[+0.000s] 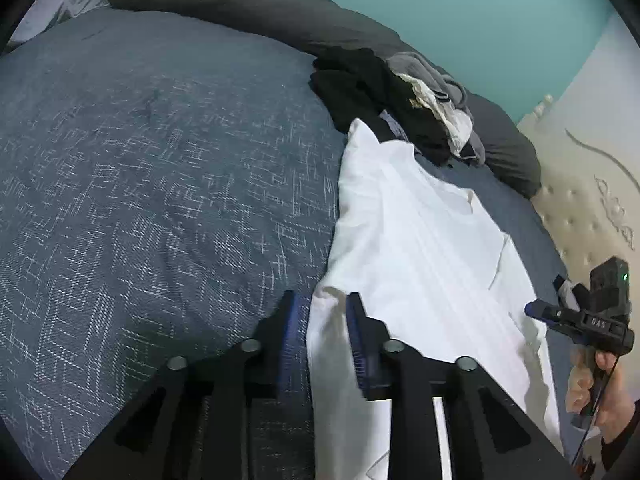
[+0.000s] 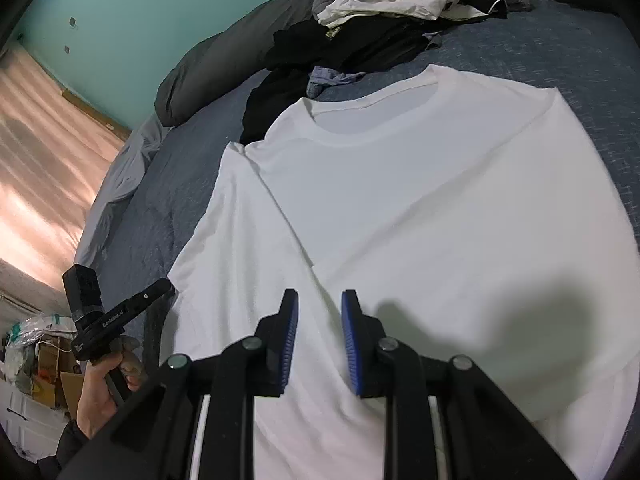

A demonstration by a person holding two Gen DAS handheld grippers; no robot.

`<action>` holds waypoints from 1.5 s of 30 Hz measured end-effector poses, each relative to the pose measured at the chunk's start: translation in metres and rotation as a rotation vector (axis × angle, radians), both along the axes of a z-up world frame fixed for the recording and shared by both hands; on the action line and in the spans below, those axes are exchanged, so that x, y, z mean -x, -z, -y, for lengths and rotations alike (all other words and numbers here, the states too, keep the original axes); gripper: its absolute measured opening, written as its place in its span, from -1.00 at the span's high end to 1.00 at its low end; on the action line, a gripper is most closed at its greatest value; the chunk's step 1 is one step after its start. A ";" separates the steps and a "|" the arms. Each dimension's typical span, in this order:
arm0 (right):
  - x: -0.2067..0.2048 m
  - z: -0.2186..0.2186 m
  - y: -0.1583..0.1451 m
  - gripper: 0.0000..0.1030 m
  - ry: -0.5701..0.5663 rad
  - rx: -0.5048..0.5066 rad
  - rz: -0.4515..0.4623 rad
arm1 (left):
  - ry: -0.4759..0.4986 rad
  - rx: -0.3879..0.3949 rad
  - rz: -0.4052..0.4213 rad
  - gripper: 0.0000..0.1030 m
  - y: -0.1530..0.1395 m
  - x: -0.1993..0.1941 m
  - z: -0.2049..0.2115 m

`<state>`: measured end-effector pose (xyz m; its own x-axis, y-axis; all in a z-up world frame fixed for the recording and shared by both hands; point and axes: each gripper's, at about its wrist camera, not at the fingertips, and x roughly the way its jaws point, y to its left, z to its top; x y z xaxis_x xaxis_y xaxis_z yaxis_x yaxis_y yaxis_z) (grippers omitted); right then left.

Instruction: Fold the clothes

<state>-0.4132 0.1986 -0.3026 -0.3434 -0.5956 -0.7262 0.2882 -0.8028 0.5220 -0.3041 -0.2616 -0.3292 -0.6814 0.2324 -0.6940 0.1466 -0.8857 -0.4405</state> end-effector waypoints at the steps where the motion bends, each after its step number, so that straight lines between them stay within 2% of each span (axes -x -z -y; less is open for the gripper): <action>1: 0.000 0.001 0.000 0.58 -0.001 0.000 0.000 | 0.005 0.029 0.020 0.43 0.003 0.002 -0.003; 10: -0.009 0.000 -0.001 0.58 -0.013 0.001 0.006 | 0.002 0.050 0.004 0.46 0.009 0.008 -0.002; 12: -0.015 -0.002 -0.003 0.58 -0.017 -0.002 0.010 | 0.002 0.040 -0.005 0.86 0.008 0.010 0.000; 15: -0.027 -0.011 -0.007 0.58 -0.011 -0.009 0.006 | -0.001 0.022 -0.010 0.86 0.009 0.010 0.003; 18: -0.042 -0.032 -0.008 0.58 0.023 -0.017 0.015 | -0.014 0.018 -0.008 0.87 0.010 0.007 0.004; 22: -0.068 -0.079 -0.005 0.58 0.130 -0.014 0.055 | -0.027 0.011 -0.005 0.86 0.008 0.004 0.006; 23: -0.074 -0.090 -0.004 0.56 0.153 -0.019 0.064 | -0.032 0.012 -0.003 0.87 0.007 0.003 0.006; 24: -0.081 -0.100 -0.003 0.43 0.173 -0.027 0.072 | -0.036 0.012 -0.002 0.87 0.006 0.001 0.007; 26: -0.097 -0.122 -0.001 0.29 0.218 -0.040 0.091 | -0.042 0.010 -0.001 0.87 0.003 -0.002 0.008; 30: -0.134 -0.168 0.006 0.27 0.321 -0.054 0.139 | -0.040 0.035 -0.009 0.86 -0.012 -0.016 0.003; 33: -0.154 -0.185 0.016 0.26 0.362 -0.041 0.181 | -0.030 0.055 -0.010 0.85 -0.022 -0.031 -0.006; 40: -0.171 -0.162 0.031 0.26 0.322 0.001 0.211 | -0.013 0.067 -0.007 0.84 -0.042 -0.076 -0.040; 45: -0.173 -0.136 0.041 0.26 0.295 -0.021 0.222 | -0.006 0.027 0.009 0.82 -0.035 -0.100 -0.056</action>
<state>-0.2398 0.3344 -0.3439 -0.3313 -0.4781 -0.8134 -0.0757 -0.8459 0.5280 -0.2037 -0.2052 -0.2942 -0.6762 0.2094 -0.7063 0.1556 -0.8965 -0.4148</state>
